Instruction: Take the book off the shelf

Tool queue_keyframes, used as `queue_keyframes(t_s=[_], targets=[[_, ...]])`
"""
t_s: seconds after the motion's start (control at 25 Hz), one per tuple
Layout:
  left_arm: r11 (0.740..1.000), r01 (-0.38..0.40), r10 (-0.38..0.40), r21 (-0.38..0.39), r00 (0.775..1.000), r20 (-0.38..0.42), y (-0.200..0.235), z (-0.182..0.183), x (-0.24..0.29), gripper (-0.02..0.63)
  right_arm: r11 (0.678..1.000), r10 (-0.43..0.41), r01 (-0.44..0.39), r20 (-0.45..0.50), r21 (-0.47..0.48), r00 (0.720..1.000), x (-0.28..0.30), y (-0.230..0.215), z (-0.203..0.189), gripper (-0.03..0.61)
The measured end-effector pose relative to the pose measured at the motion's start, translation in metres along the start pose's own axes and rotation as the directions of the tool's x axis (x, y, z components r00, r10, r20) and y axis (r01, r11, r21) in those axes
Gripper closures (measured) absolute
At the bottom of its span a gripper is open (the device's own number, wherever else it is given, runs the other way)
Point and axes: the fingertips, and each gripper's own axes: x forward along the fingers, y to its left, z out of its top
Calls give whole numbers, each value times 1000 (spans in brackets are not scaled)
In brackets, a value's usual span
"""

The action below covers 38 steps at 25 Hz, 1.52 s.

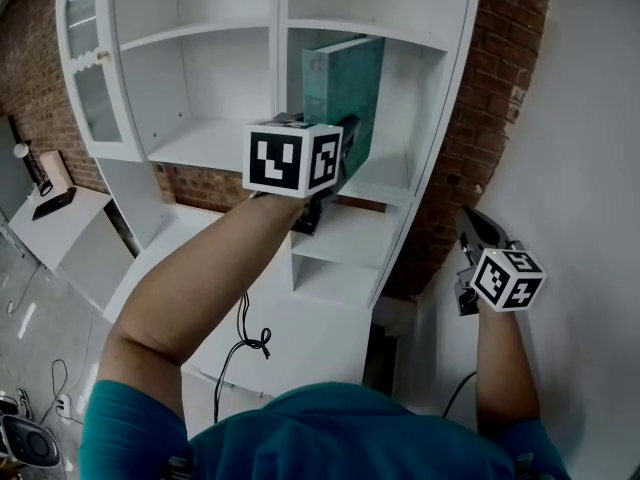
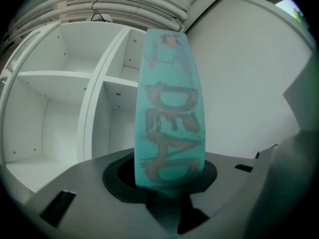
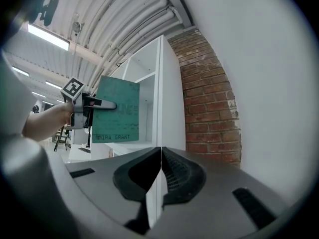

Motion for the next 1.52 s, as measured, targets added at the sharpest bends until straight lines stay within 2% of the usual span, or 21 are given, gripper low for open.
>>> queue_keyframes(t_s=[0.28,0.6,0.8,1.04,1.32,1.52], targets=[[999,18,-18,39,1000,-5,2,-24,-65,456,1000,27,-27,7,10,1000,-5,13,-7,555],[998,30,-25,61,997,-75,7,-106,-101,456,999,34,-33,-19,31,999,-8,17,-36,556],[999,38,-37,9,992,-118,5,-158,-111,456,998,47,-45,-29,42,998,-13,19,-57,557],[999,30,-33,-18,985,-168,6,-214,-123,456,998,52,-49,-57,50,997,-23,25,-89,556],[998,-4,-10,-56,971,-241,6,-291,-133,456,997,71,-64,-122,53,990,-37,34,-144,555],[998,-21,3,-66,967,-257,5,-332,-136,456,995,78,-68,-161,66,984,-46,38,-180,557]])
